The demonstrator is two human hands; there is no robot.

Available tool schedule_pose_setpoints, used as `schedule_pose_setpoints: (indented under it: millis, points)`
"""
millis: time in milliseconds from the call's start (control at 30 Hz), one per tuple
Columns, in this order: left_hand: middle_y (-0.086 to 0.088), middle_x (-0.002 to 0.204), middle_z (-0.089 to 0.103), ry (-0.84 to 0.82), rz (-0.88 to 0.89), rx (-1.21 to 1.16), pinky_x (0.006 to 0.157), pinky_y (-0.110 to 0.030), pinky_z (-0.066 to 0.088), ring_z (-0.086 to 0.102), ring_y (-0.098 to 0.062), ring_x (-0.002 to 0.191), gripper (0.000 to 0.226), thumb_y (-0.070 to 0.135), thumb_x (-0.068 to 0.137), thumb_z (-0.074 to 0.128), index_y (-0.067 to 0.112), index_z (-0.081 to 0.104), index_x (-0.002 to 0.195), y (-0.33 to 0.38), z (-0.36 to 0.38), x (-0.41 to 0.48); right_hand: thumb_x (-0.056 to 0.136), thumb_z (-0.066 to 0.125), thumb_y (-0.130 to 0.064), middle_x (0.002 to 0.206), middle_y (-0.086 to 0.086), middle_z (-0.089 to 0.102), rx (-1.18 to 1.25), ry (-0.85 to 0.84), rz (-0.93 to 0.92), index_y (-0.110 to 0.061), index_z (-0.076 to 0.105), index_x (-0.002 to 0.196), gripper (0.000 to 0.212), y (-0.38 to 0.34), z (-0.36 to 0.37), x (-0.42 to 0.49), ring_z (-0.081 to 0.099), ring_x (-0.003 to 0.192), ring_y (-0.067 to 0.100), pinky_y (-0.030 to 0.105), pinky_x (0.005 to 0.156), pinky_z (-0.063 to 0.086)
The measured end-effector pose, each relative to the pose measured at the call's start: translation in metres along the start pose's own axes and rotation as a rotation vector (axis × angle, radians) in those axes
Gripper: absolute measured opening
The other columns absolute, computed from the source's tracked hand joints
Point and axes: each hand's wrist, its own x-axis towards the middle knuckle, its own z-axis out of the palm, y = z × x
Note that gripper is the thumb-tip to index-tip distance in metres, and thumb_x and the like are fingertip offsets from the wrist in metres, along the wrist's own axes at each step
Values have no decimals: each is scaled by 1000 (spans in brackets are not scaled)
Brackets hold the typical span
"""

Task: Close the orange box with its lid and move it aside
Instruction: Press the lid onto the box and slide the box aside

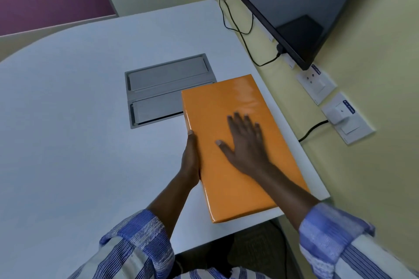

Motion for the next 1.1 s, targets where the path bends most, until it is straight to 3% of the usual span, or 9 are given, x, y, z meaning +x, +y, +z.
schedule_pose_setpoints:
  millis: [133,400,467,567,700,867,1000,1100]
  points:
    - [13,110,78,-18,-21,1,66,-30,63,76,-11,100,56,78,94,26,45,58,125,1,11,9,93,17,-72,168,8,-4,-138,-105,-50,-19,6,159,85,-1,13,-3,-7,154,34,59,121,1]
    - [29,87,76,-23,-70,36,50,-20,58,74,6,78,49,83,88,28,50,56,113,-3,48,22,94,19,-71,168,7,-2,-155,-90,-37,-20,8,159,83,43,-1,1,-6,154,32,58,122,2]
    - [29,85,76,-16,-80,58,48,-20,57,75,3,76,48,85,87,28,52,55,109,-4,58,25,95,19,-71,168,7,-1,-150,-87,-32,-20,8,159,83,54,-6,2,-6,154,32,58,122,2]
    - [23,98,69,-3,-107,85,56,-25,56,68,-6,89,48,85,87,29,51,54,109,-3,73,28,95,21,-70,168,6,0,-134,-74,-27,-20,10,159,82,69,-13,1,-6,154,31,58,122,2]
    - [21,104,62,-28,-113,130,72,-33,52,61,-5,95,54,84,88,29,47,45,125,-5,91,32,96,22,-69,168,5,0,-144,-73,-24,-20,10,159,81,89,-22,1,-6,154,30,58,122,3]
    - [29,89,71,-64,-70,115,47,-18,56,73,6,72,40,78,93,31,51,47,119,-8,100,34,96,23,-68,168,5,1,-145,-75,-40,-20,12,159,80,96,-26,0,-6,154,29,57,122,4]
    - [24,102,63,-45,-78,143,60,-26,54,66,-4,90,44,79,92,29,51,45,121,-9,95,33,96,25,-68,168,6,3,-141,-72,-36,-19,14,159,80,93,-27,0,-3,154,30,57,122,5]
    - [12,124,62,-42,-84,157,81,-36,54,62,-12,109,52,80,92,27,48,43,129,-8,88,31,97,34,-63,165,12,21,-110,-20,1,-14,31,154,75,80,-31,1,14,153,33,56,121,15]
